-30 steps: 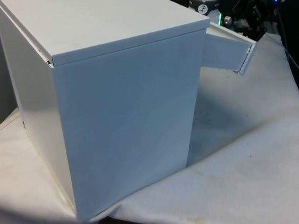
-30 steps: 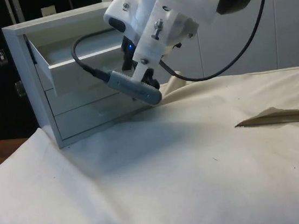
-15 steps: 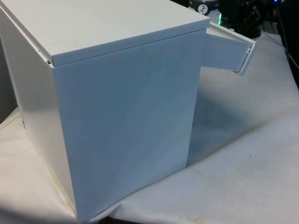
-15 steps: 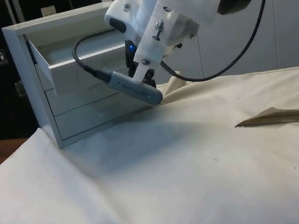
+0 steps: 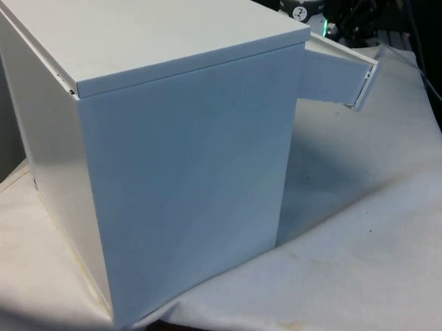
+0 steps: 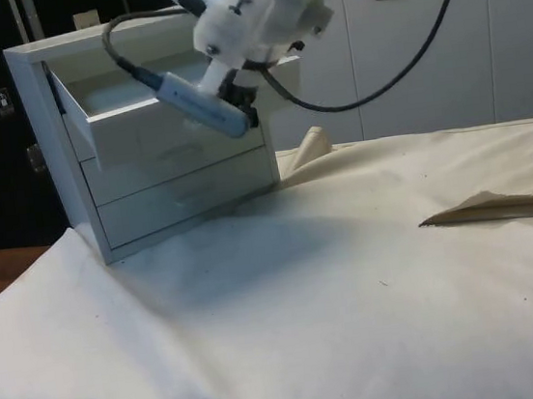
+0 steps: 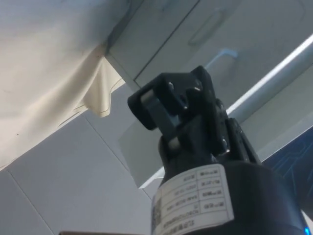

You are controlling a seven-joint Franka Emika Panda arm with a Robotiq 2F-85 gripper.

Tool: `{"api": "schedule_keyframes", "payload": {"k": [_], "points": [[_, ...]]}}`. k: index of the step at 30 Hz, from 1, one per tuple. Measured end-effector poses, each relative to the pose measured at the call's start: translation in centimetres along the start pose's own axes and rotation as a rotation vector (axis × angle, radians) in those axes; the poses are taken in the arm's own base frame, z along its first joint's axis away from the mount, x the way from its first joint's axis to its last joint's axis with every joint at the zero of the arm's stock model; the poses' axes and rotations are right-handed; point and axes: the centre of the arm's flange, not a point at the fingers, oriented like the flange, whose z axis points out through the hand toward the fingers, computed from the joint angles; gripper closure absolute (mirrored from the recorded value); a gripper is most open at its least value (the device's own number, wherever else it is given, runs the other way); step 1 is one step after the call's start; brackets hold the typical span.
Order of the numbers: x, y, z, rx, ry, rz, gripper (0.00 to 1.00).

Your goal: Open the drawer, then close it.

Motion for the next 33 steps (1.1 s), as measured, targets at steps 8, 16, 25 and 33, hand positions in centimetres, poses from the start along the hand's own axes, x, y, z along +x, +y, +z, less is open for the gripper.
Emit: {"api": "schedule_keyframes", "payload": {"k": [8, 16, 25, 33], "points": [[0.6, 1.4, 1.0, -0.009, -0.006, -0.009, 1.0], [1.2, 2.9, 2.2, -0.028, -0.014, -0.025, 1.0], [1.8, 4.2, 2.1, -0.039, -0.006, -0.029, 1.0], [2.4, 6.0, 1.6, -0.053, 0.003, -0.031, 1.0]]}}
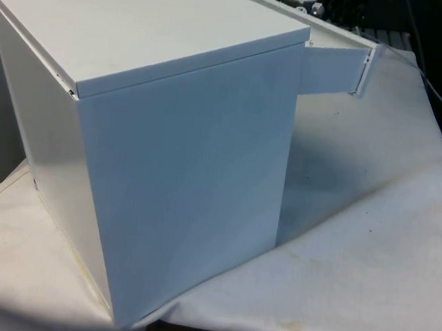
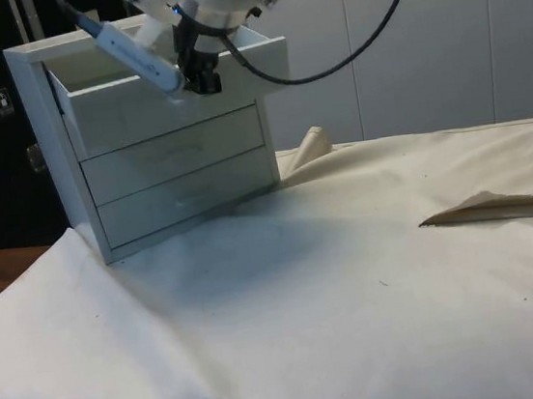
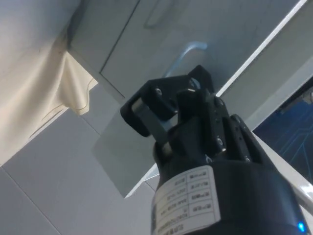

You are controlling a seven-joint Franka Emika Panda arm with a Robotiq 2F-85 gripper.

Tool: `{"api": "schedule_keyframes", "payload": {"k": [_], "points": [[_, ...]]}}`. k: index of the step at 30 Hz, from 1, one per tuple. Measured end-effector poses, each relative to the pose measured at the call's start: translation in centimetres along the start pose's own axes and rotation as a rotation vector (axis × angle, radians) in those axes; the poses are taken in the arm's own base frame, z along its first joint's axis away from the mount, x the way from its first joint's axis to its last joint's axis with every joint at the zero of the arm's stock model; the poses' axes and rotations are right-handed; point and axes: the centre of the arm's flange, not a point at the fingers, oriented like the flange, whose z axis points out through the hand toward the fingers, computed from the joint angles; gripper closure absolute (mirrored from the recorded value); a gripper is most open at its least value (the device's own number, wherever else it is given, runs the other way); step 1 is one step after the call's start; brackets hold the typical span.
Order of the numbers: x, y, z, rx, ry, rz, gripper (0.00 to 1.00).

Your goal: Open the drawer, then close it.

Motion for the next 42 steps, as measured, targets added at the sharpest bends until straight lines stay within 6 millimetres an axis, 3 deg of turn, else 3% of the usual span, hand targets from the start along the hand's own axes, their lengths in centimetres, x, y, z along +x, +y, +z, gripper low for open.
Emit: {"api": "schedule_keyframes", "payload": {"k": [16, 33, 42], "points": [[0.3, 3.1, -0.2, -0.013, 0.008, -0.003, 1.0], [-1.2, 5.5, 2.2, -0.038, -0.004, -0.026, 1.0], [-0.8, 6.5, 3.7, -0.045, -0.004, -0.017, 1.0]]}}
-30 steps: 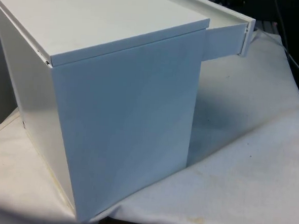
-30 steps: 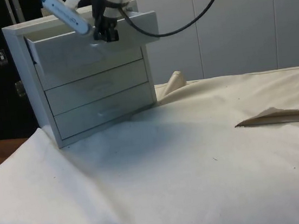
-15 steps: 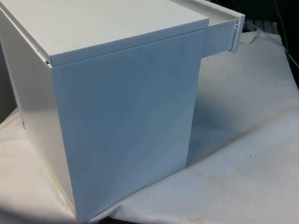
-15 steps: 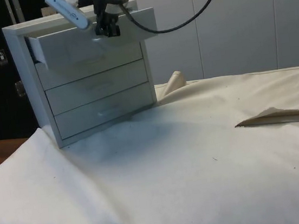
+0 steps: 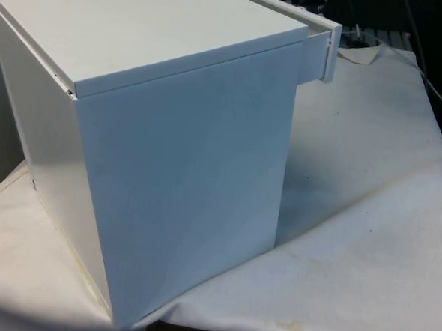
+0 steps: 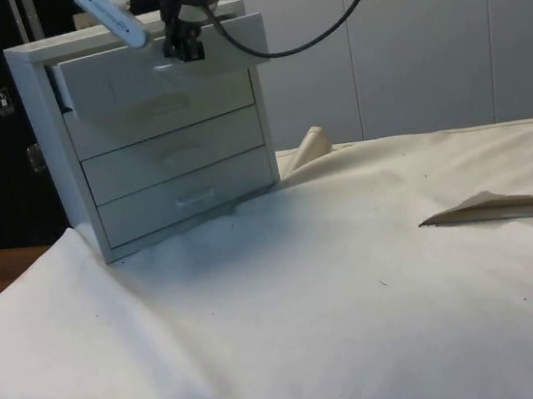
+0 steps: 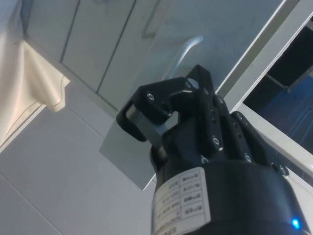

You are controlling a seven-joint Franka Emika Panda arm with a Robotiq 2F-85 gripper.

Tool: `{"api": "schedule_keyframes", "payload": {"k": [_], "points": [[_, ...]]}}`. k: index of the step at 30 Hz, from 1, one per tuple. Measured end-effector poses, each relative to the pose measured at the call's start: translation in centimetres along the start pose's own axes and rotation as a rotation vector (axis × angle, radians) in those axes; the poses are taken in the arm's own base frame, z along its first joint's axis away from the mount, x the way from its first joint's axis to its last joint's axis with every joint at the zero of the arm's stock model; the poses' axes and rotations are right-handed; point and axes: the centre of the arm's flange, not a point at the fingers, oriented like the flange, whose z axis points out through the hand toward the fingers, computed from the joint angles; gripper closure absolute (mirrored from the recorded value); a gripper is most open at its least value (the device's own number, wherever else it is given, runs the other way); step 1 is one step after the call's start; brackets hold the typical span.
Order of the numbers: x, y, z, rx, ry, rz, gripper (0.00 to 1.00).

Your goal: Open the drawer, then close it.

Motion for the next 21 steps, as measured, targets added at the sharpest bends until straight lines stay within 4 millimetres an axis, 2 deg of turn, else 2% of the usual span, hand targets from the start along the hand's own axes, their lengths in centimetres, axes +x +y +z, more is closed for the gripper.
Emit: {"api": "schedule_keyframes", "payload": {"k": [7, 21], "points": [[0.5, 1.0, 1.9, -0.012, -0.004, 0.005, 1.0], [1.6, 2.3, 4.2, -0.053, -0.017, 0.015, 1.0]]}}
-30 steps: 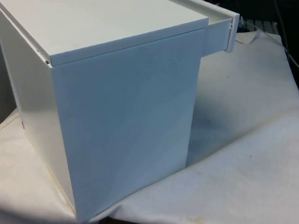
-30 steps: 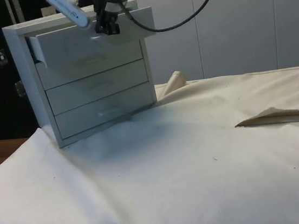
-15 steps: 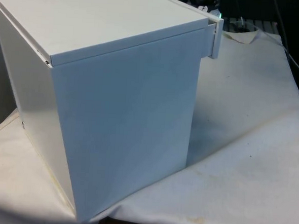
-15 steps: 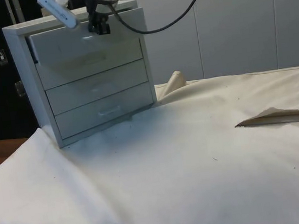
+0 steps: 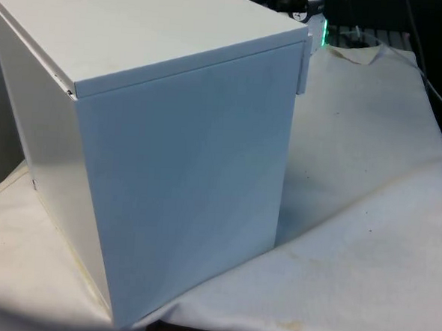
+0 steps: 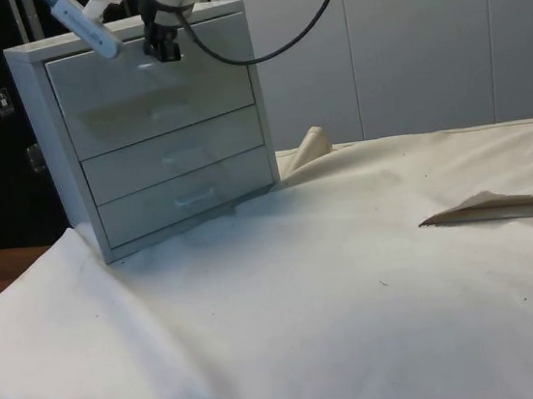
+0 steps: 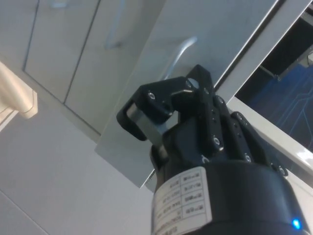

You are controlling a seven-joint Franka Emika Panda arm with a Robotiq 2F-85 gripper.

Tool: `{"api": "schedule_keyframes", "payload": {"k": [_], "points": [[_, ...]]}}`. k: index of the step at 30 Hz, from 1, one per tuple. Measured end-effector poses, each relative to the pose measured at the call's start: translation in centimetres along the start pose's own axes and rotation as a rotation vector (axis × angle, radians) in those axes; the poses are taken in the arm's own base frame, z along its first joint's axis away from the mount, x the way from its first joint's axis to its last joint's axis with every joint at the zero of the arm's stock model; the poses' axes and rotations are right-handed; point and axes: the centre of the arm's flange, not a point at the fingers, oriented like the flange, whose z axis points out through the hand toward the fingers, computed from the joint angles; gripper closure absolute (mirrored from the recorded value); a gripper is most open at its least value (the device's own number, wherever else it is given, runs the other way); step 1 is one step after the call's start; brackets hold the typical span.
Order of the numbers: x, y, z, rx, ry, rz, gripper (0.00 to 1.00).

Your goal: Open the drawer, then close it.

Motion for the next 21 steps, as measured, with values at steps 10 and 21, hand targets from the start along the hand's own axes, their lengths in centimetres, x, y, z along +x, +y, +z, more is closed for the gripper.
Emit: {"api": "schedule_keyframes", "payload": {"k": [10, 21], "points": [[0.5, 0.4, 1.0, -0.025, -0.008, 0.009, 1.0], [0.8, 0.4, 2.1, -0.048, -0.022, 0.014, 1.0]]}}
